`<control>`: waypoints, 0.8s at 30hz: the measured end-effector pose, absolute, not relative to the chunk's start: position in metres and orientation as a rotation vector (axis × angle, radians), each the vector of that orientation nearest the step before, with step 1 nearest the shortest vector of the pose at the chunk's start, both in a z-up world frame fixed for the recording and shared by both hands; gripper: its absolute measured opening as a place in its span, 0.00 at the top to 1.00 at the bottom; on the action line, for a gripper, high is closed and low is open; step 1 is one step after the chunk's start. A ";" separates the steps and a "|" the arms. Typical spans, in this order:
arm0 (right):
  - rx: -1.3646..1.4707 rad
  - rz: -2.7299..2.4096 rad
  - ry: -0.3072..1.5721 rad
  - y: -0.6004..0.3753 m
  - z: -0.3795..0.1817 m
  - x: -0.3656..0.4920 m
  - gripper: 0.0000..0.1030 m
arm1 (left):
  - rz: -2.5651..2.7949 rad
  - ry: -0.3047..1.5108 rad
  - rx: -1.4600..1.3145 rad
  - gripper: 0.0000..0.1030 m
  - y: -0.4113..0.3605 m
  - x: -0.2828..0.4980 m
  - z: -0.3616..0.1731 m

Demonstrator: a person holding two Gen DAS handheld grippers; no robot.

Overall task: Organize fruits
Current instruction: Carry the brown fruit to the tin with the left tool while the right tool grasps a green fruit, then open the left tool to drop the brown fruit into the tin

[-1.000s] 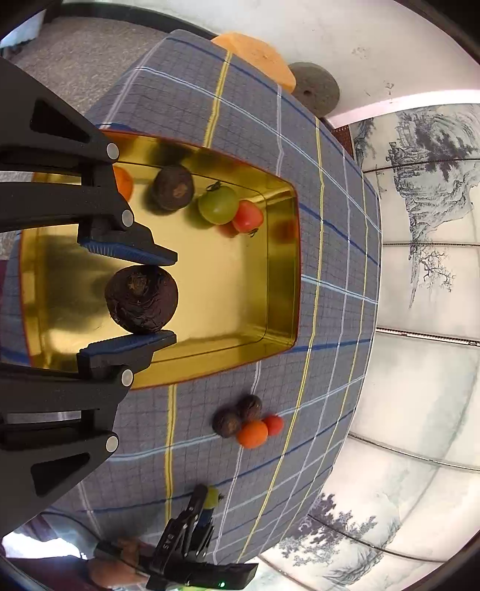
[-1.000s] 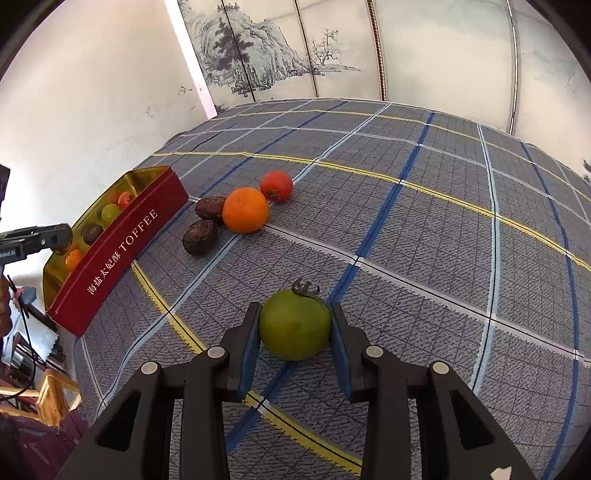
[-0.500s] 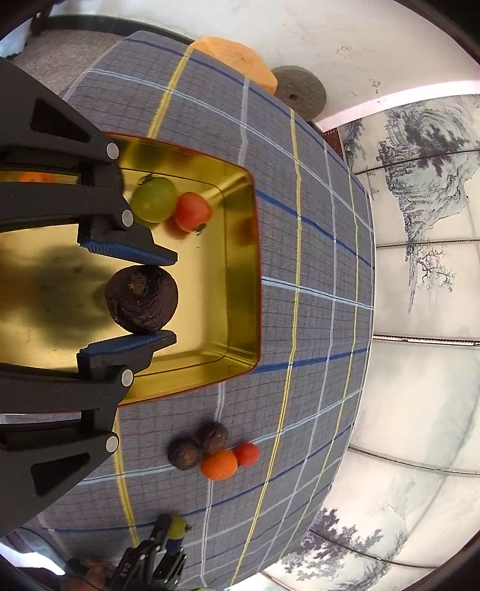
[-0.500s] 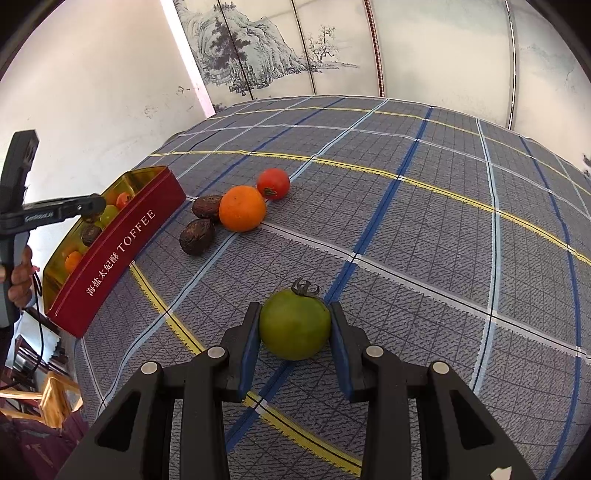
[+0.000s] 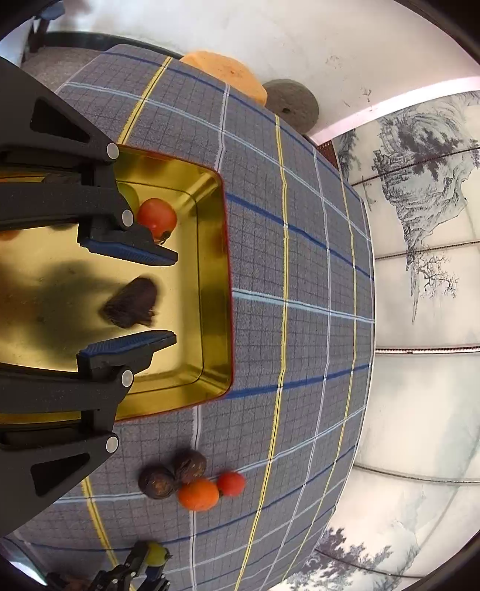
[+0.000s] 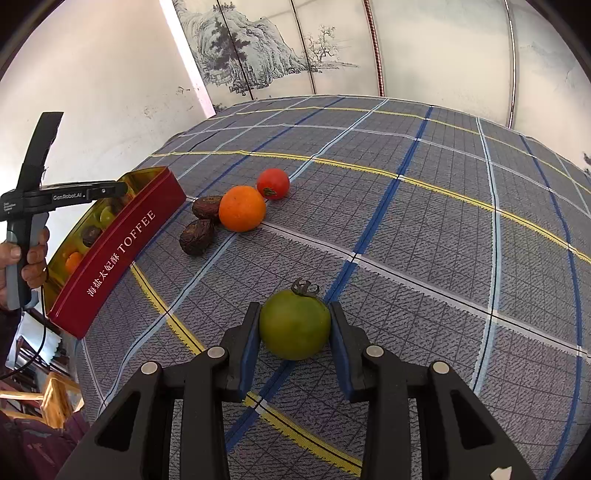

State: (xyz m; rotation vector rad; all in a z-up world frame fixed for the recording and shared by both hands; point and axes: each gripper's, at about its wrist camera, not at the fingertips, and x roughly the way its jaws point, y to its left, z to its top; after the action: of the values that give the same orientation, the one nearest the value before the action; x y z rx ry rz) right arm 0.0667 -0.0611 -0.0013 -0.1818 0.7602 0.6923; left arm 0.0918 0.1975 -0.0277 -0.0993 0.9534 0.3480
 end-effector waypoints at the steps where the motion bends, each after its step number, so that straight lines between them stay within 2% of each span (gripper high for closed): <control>1: -0.182 0.692 0.760 -0.061 -0.001 0.067 0.68 | 0.352 0.955 -0.095 0.63 0.198 0.094 -0.028; 9: -0.182 0.693 0.761 -0.061 -0.001 0.067 0.68 | 0.394 0.980 -0.085 0.62 0.201 0.100 -0.033; 20: -0.186 0.689 0.752 -0.061 -0.001 0.064 0.68 | 0.419 0.920 -0.113 0.43 0.190 0.062 -0.010; 24: -0.182 0.694 0.728 -0.059 0.009 0.055 0.68 | 0.438 0.879 -0.102 0.39 0.183 0.047 0.003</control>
State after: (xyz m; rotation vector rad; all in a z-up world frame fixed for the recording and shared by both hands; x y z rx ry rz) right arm 0.0554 -0.0590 0.0095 -0.1815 0.7280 0.6943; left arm 0.0471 0.1833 0.0032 -0.1022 0.8794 0.4381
